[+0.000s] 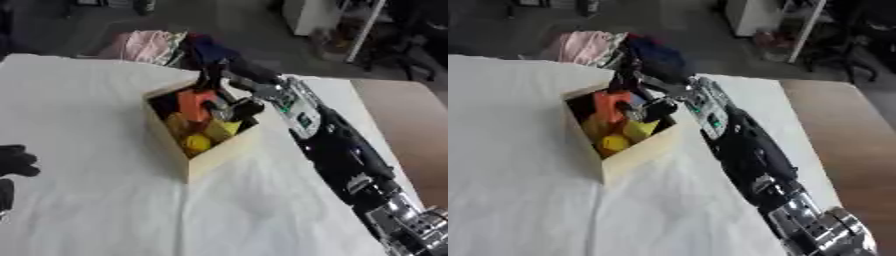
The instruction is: Pick up objects on the table and place them in the box.
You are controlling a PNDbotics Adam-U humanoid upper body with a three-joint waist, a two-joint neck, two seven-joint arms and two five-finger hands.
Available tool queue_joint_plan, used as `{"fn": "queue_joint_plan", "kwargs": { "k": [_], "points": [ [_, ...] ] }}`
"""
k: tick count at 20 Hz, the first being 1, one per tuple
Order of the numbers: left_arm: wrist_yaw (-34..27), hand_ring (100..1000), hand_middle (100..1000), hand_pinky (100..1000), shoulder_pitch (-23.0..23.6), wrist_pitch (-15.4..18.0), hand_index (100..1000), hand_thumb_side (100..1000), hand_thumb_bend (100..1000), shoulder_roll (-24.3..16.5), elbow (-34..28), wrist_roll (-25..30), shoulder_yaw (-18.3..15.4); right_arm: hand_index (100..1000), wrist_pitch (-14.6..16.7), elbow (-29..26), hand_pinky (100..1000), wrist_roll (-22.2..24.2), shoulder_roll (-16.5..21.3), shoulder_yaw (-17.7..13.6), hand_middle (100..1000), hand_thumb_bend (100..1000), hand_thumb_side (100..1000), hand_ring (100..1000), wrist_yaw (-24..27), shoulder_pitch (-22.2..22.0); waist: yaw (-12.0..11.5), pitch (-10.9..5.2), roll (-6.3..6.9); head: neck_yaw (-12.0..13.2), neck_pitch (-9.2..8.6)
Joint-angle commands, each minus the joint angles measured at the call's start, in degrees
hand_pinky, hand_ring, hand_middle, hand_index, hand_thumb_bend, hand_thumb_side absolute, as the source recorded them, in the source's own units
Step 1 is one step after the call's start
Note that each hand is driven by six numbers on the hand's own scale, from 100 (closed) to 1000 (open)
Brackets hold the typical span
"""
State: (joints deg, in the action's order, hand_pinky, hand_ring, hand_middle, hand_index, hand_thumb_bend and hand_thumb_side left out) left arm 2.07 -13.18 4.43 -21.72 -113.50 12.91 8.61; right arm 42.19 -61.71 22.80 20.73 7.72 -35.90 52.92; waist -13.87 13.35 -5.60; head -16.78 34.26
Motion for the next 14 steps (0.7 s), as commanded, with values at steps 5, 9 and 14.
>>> {"fn": "queue_joint_plan", "kwargs": {
  "k": [5,9,14],
  "points": [
    [-0.2,691,685,833,0.4,-0.1,833,536,100,-0.8,-1.1,0.2,-0.4,996,2.4,-7.5,691,5.0,2.9,0.6,1000,100,449,776,3.3,0.8,1.0,-2.76,0.87,1.1,0.76],
    [-0.3,691,685,833,1.5,-0.4,832,536,100,-0.7,-1.1,0.0,-0.6,972,1.3,-12.5,663,3.3,4.3,-0.1,967,100,107,752,8.2,-0.8,2.5,-3.87,1.3,2.4,2.0],
    [-0.5,690,685,832,3.6,-0.6,831,534,100,-0.6,-1.1,-0.9,-1.2,926,-3.9,-21.2,624,-0.8,6.3,-2.3,893,100,100,718,20.8,-6.2,5.7,-6.07,2.15,5.1,4.71]
  ]
}}
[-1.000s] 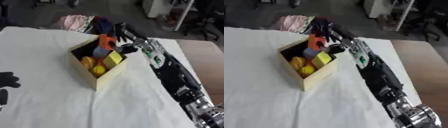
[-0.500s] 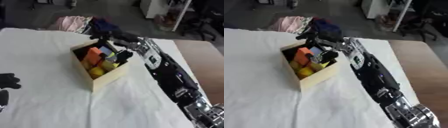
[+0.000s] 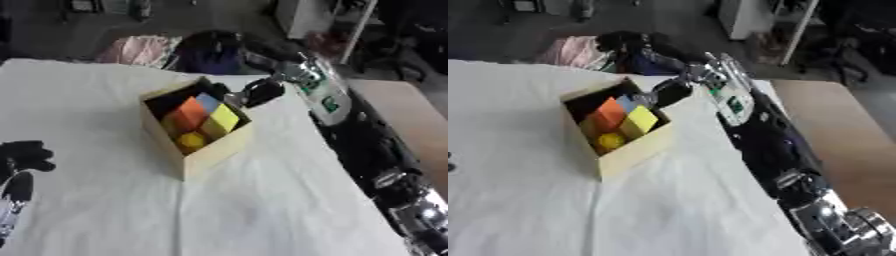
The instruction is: Pick up objects on the table and place them in the box.
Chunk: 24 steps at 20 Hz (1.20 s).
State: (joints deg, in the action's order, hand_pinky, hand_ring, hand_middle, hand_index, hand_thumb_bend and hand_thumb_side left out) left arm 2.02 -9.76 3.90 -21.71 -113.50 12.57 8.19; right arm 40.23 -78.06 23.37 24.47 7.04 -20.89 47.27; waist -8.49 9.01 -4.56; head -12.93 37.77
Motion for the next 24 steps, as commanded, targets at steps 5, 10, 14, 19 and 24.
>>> {"fn": "queue_joint_plan", "kwargs": {
  "k": [5,10,14,19,24],
  "points": [
    [-0.7,686,683,826,2.3,-0.2,827,535,100,-0.6,-1.1,-2.5,-1.4,836,-10.1,-13.8,569,-6.8,3.2,-5.4,764,100,221,659,18.0,-9.0,3.6,-3.5,1.55,3.7,2.91],
    [-1.5,685,687,823,4.5,-0.2,825,545,100,0.8,-0.5,-4.2,-1.6,827,-16.7,-20.6,560,-9.7,-0.4,-9.5,749,100,412,650,23.2,-19.1,6.7,-5.73,1.7,5.4,5.28],
    [-1.9,688,691,823,5.0,0.6,826,546,100,1.2,-0.4,-4.5,-1.6,824,-20.3,-24.4,551,-8.9,-4.1,-11.5,745,100,497,632,23.9,-24.9,7.7,-6.64,1.77,7.0,6.25],
    [-2.5,691,694,822,4.8,1.2,827,549,100,1.6,0.0,-4.5,-1.6,817,-24.2,-27.6,540,-8.3,-8.8,-13.4,736,100,511,618,25.0,-30.2,8.1,-6.95,1.5,8.0,6.34],
    [-3.1,692,695,821,4.9,1.3,825,555,100,2.3,0.6,-5.0,-2.0,811,-28.9,-29.4,533,-6.9,-13.7,-14.6,728,100,531,609,26.8,-35.4,7.8,-7.82,1.6,8.6,6.34]
  ]
}}
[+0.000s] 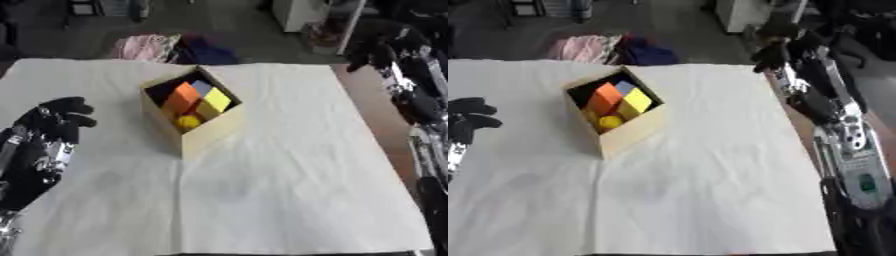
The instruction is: Pick up objects on the table and place them in the box.
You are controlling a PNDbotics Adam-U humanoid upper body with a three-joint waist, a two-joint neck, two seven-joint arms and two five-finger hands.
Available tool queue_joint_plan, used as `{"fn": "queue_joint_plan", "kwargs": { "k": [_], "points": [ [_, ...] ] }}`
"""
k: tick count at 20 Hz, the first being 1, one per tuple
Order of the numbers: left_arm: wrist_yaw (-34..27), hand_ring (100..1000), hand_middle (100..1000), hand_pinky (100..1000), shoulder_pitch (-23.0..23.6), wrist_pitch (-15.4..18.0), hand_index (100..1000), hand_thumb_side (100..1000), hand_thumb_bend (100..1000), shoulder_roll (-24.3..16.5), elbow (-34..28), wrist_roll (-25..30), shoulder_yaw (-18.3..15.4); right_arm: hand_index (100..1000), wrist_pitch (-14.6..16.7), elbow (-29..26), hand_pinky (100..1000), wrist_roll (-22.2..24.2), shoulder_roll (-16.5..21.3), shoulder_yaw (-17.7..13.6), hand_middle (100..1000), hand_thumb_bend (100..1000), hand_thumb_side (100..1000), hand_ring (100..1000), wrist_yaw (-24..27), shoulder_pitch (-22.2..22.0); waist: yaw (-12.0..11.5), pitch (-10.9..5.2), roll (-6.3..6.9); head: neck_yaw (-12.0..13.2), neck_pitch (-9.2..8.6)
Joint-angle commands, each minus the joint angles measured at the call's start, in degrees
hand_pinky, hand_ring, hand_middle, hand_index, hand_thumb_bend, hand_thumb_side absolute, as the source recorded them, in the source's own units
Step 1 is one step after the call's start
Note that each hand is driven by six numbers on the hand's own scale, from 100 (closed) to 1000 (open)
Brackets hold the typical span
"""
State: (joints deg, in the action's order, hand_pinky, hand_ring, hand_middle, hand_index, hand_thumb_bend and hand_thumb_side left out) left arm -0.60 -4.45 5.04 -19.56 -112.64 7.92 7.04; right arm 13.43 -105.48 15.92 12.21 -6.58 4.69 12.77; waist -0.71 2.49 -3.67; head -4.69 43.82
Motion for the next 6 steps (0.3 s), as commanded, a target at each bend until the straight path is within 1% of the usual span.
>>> {"fn": "queue_joint_plan", "kwargs": {
  "k": [1,3,5,6],
  "points": [
    [-0.4,692,695,822,-0.1,0.2,825,557,100,0.5,0.1,-0.5,-0.9,807,-2.4,-2.5,530,0.8,-2.5,-1.4,723,100,534,604,1.5,-2.4,-0.1,-1.37,0.69,0.6,0.3],
    [-0.1,691,694,822,0.3,0.3,823,562,100,0.9,0.6,-0.8,-1.0,800,-2.6,-3.1,524,1.0,-4.0,-2.0,712,100,540,592,1.9,-5.3,0.0,-0.92,0.5,1.3,0.3],
    [0.6,688,691,822,0.5,0.4,821,569,100,1.2,1.1,-1.1,-1.0,790,-2.7,-3.0,519,0.6,-4.6,-2.7,701,100,544,583,2.0,-7.8,0.3,-0.1,0.14,2.1,0.3],
    [1.0,686,689,822,0.5,0.5,819,573,100,1.3,1.4,-1.2,-1.0,786,-2.6,-2.8,517,0.5,-4.9,-2.8,697,100,544,579,1.9,-8.8,0.7,0.61,-0.24,2.6,0.3]
  ]
}}
